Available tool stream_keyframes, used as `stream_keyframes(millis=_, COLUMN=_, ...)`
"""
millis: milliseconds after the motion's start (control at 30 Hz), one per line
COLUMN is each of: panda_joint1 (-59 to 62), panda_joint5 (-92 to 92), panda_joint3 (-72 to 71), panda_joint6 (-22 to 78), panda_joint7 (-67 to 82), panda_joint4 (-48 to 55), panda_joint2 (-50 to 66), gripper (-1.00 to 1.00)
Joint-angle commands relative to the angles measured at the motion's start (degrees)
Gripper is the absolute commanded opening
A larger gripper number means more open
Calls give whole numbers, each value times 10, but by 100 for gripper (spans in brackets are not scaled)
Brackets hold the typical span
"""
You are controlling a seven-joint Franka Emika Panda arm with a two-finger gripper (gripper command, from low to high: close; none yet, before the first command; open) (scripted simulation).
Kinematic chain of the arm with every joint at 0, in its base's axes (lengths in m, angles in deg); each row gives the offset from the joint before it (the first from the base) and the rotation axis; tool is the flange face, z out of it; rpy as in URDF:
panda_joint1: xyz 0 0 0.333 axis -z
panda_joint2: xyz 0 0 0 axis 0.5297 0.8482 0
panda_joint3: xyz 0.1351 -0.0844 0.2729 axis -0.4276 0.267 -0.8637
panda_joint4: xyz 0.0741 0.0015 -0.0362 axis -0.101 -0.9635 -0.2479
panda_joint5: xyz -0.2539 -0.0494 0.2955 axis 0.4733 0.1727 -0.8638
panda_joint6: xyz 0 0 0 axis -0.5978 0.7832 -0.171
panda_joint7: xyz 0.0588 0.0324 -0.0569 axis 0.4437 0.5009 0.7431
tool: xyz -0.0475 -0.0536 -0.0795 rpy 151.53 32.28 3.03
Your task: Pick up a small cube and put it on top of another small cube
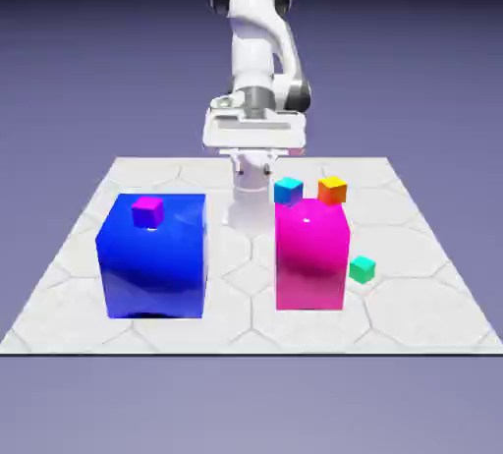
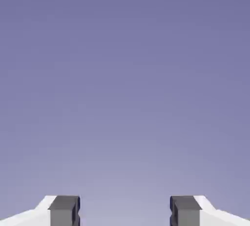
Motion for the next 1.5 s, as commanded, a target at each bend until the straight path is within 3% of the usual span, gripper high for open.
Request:
stream_keyframes(millis=0, panda_joint1=-8, panda_joint5=12, panda_joint3=-15, panda_joint6=18, panda_joint7=-7, panda_joint4=11, panda_joint2=21, gripper=0)
stream_keyframes(millis=433, panda_joint1=-117, panda_joint5=169, panda_joint3=-204, panda_joint6=249, panda_joint7=-103, panda_joint4=153, panda_joint2=291, gripper=0)
stream_keyframes(millis=867, panda_joint1=-151, panda_joint5=89, panda_joint3=-274, panda_joint6=547, panda_joint7=-126, panda_joint4=312, panda_joint2=549, gripper=0)
stream_keyframes(millis=933, panda_joint1=-150, panda_joint5=82, panda_joint3=-272, panda_joint6=552, panda_joint7=-124, panda_joint4=314, panda_joint2=552, gripper=0)
stream_keyframes(millis=1067, panda_joint1=-168, panda_joint5=126, panda_joint3=-238, panda_joint6=460, panda_joint7=-152, panda_joint4=281, panda_joint2=617, gripper=0)
stream_keyframes(millis=1100, panda_joint1=-168, panda_joint5=126, panda_joint3=-238, panda_joint6=460, panda_joint7=-152, panda_joint4=281, panda_joint2=617, gripper=-100)
stream_keyframes(millis=1467, panda_joint1=-104, panda_joint5=13, panda_joint3=-280, panda_joint6=630, panda_joint7=-97, panda_joint4=333, panda_joint2=426, gripper=-100)
